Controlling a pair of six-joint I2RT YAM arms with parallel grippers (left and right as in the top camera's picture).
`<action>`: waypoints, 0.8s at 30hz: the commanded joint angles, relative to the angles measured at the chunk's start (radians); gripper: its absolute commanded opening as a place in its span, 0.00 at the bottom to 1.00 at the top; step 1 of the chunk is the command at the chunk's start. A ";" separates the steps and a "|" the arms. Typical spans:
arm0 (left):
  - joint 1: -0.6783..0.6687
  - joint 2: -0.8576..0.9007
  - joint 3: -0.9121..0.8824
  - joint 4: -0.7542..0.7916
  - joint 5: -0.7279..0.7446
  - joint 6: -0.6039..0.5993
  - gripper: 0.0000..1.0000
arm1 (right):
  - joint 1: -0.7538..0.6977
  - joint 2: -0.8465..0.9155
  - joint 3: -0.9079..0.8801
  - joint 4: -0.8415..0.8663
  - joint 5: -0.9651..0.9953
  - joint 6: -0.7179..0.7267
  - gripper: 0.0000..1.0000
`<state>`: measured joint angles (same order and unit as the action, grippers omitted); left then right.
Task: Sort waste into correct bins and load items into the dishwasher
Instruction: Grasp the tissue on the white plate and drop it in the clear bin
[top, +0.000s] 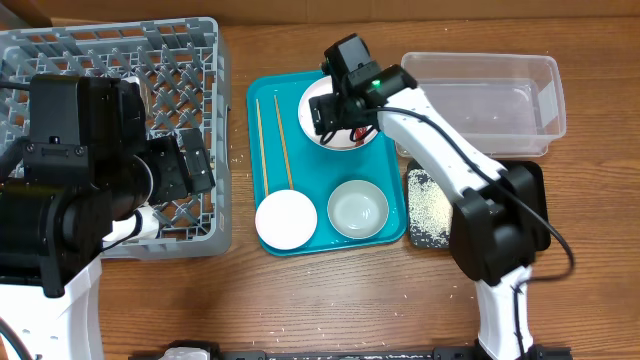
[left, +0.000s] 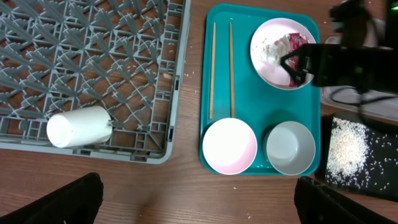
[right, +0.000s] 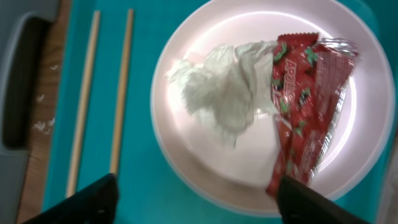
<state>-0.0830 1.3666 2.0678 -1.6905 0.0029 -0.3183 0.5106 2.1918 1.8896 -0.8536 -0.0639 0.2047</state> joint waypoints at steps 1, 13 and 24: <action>0.004 0.006 -0.005 0.001 -0.010 0.008 1.00 | 0.001 0.037 0.021 0.055 -0.008 -0.024 0.85; 0.004 0.006 -0.005 0.001 -0.010 0.008 1.00 | -0.002 0.121 0.042 0.103 -0.051 -0.023 0.07; 0.004 0.006 -0.005 0.001 -0.010 0.008 1.00 | -0.040 -0.076 0.114 0.010 -0.068 -0.024 0.04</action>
<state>-0.0830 1.3666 2.0674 -1.6909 0.0029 -0.3183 0.4831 2.2284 1.9564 -0.8433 -0.1276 0.1829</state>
